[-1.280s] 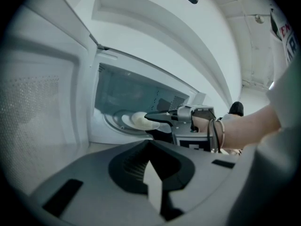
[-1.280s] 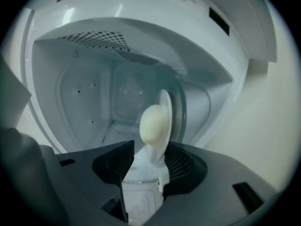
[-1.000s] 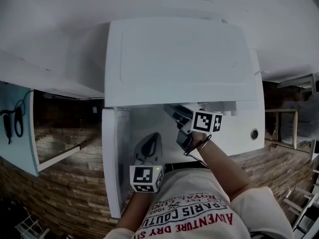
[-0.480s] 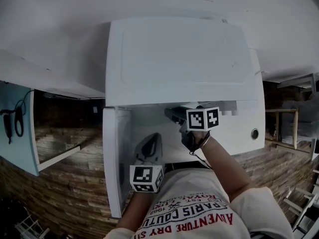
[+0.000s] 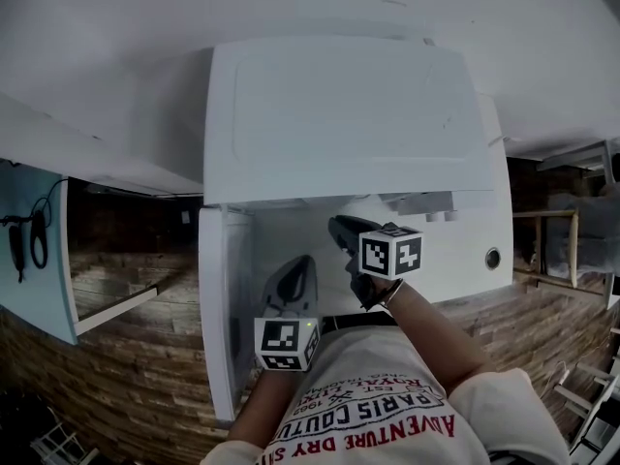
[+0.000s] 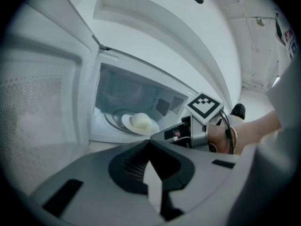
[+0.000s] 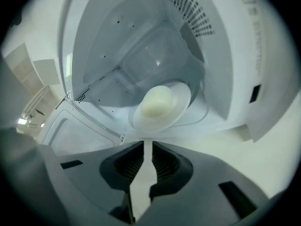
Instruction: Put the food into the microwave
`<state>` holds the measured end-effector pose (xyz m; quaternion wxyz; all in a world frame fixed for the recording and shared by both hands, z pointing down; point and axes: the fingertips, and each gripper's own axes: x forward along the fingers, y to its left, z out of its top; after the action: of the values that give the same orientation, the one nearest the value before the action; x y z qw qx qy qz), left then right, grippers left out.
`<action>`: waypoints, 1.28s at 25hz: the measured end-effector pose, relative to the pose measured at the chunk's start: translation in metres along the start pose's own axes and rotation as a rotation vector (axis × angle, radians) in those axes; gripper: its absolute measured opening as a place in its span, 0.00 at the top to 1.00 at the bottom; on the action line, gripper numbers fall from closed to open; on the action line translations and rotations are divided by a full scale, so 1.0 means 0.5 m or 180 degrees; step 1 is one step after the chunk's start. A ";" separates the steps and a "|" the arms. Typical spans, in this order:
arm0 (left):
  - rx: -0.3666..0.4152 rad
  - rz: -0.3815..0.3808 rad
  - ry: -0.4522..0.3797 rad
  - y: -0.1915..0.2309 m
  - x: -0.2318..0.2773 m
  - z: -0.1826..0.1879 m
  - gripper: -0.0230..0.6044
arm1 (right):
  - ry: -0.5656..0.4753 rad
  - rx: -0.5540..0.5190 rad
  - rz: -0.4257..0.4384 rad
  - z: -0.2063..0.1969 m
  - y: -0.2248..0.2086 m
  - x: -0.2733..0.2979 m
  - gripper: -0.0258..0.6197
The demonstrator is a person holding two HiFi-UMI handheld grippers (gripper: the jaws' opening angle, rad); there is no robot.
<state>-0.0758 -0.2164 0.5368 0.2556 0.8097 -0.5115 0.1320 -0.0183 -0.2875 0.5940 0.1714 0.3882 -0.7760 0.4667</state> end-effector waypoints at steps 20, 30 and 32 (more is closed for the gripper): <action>0.0738 -0.0226 -0.0696 -0.134 -0.049 0.255 0.96 | -0.1334 -0.1646 -0.0423 0.122 0.166 -0.308 0.94; 0.0854 -0.0216 -0.0892 -0.160 -0.073 0.310 0.96 | -0.1755 -0.1914 -0.0522 0.172 0.191 -0.379 0.94; 0.0883 -0.0259 -0.0907 -0.172 -0.079 0.313 0.96 | -0.1806 -0.1934 -0.0544 0.175 0.195 -0.386 0.94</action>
<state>-0.0239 -0.2425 0.3634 0.0718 0.8676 -0.4863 0.0748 0.0393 -0.2516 0.3708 0.0958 0.4960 -0.8597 0.0755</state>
